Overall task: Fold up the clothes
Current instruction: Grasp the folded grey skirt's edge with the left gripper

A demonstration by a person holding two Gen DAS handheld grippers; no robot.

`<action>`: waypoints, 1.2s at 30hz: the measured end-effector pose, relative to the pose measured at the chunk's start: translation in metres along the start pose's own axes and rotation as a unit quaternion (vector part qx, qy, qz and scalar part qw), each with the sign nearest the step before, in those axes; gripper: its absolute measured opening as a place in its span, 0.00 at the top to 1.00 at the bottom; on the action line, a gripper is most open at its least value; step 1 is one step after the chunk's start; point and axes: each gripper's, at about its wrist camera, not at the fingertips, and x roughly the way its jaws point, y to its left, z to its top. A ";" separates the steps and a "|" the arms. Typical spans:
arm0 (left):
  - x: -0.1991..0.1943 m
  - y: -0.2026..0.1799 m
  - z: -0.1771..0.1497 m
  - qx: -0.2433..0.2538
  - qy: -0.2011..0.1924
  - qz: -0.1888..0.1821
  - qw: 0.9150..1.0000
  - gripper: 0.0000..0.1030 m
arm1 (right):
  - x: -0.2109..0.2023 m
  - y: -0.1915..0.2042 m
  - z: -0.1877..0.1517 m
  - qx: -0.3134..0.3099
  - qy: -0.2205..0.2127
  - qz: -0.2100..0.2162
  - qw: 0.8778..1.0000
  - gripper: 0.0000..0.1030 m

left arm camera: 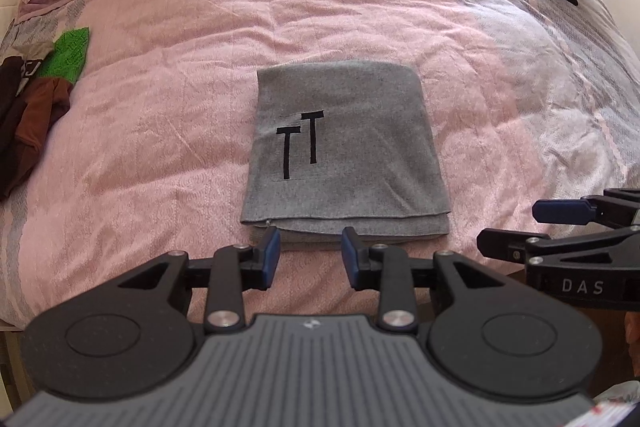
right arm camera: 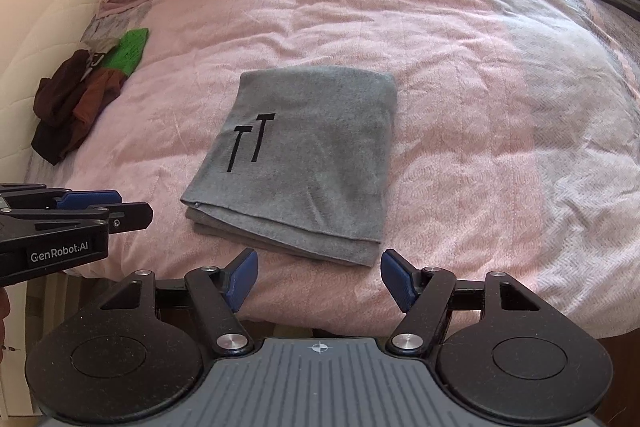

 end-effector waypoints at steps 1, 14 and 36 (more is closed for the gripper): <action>0.000 0.000 0.000 -0.001 0.000 0.001 1.000 0.72 | 0.000 0.000 0.000 -0.002 0.000 0.000 1.000 0.37; 0.044 0.054 -0.004 -0.050 -0.031 -0.049 0.997 0.57 | 0.032 -0.040 -0.001 0.036 -0.014 0.013 0.999 0.37; 0.256 0.166 0.037 -0.206 0.016 -0.367 0.907 0.48 | 0.180 -0.172 0.026 0.245 -0.093 0.237 0.936 0.37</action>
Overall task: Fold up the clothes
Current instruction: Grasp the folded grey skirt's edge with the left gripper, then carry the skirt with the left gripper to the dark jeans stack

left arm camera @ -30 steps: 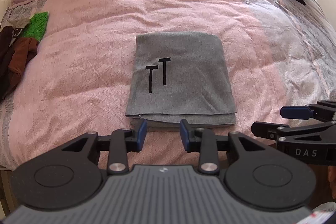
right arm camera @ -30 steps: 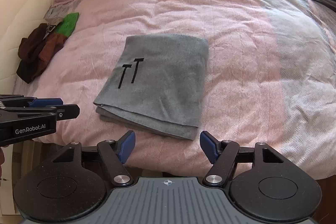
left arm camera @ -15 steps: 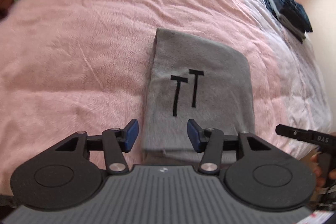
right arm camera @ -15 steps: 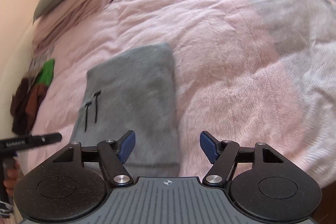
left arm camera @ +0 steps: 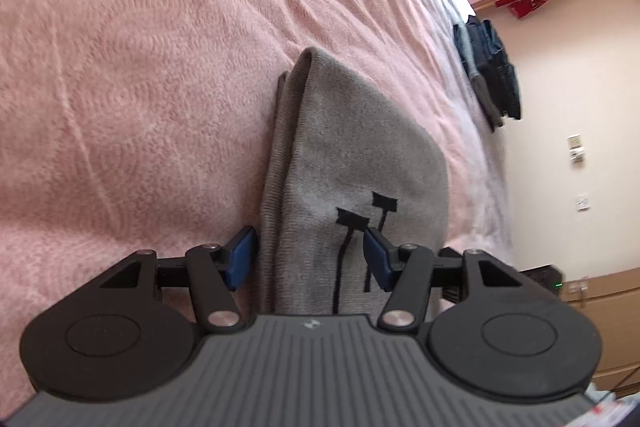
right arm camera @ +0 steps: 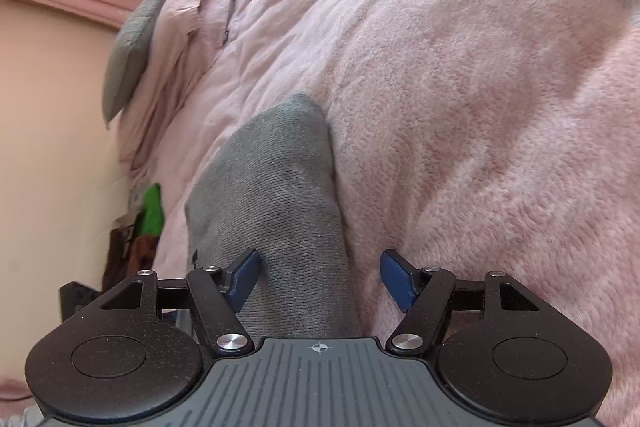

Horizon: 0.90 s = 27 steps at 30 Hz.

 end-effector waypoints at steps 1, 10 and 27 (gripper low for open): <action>0.002 0.001 0.001 0.001 0.002 -0.003 1.000 0.48 | 0.002 -0.002 0.002 0.002 0.004 0.009 1.000 0.37; 0.008 0.001 0.001 0.019 -0.002 -0.004 1.000 0.71 | 0.028 -0.002 0.009 0.001 0.039 0.045 0.998 0.61; -0.007 -0.183 0.045 0.085 -0.029 0.011 0.996 0.82 | -0.091 0.076 0.085 0.024 -0.033 0.011 0.999 0.79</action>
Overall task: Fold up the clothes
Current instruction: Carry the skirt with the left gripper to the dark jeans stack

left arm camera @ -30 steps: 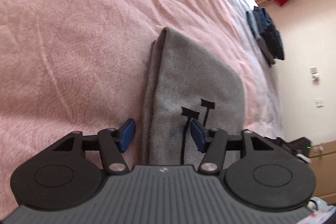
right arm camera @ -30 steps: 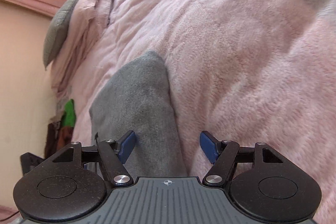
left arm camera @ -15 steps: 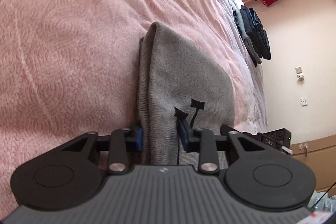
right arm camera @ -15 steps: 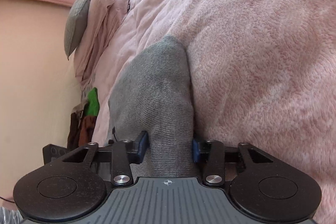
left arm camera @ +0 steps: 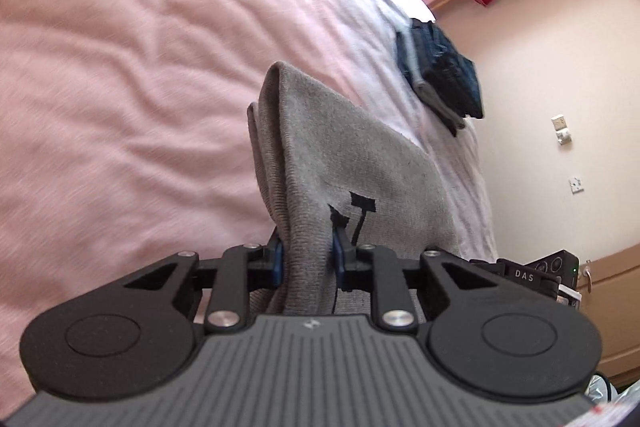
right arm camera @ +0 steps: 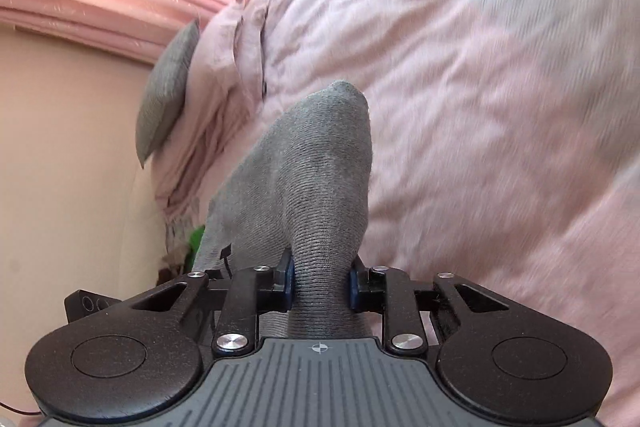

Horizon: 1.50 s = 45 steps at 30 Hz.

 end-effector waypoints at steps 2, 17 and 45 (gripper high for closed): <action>0.019 -0.035 0.018 0.015 -0.001 -0.007 1.000 0.82 | -0.024 -0.003 0.027 -0.001 -0.014 0.000 1.000 0.79; 0.290 -0.313 0.125 0.006 -0.056 -0.026 0.998 0.82 | -0.203 -0.124 0.373 -0.055 0.000 -0.012 0.998 0.79; 0.619 -0.428 0.378 0.079 -0.100 0.000 0.992 0.78 | -0.149 -0.269 0.742 -0.080 -0.070 -0.068 0.992 0.69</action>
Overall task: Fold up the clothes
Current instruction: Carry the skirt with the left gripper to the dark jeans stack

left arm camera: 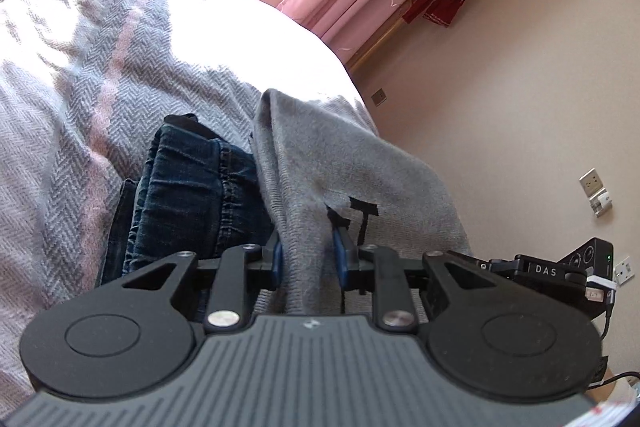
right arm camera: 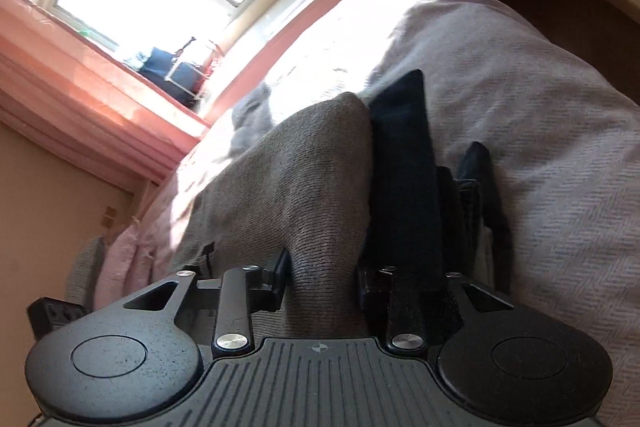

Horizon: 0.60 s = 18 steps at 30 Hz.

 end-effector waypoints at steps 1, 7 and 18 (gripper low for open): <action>0.003 0.005 -0.004 0.006 -0.004 0.005 1.000 0.75 | 0.001 -0.005 -0.004 0.004 -0.012 0.000 1.000 0.68; -0.022 0.007 0.003 0.059 -0.033 0.023 0.997 0.76 | -0.038 0.014 -0.021 -0.037 -0.104 -0.066 0.992 0.62; -0.007 -0.029 -0.003 0.120 -0.048 0.080 0.988 0.96 | -0.005 0.077 -0.072 -0.264 -0.181 -0.245 0.915 0.87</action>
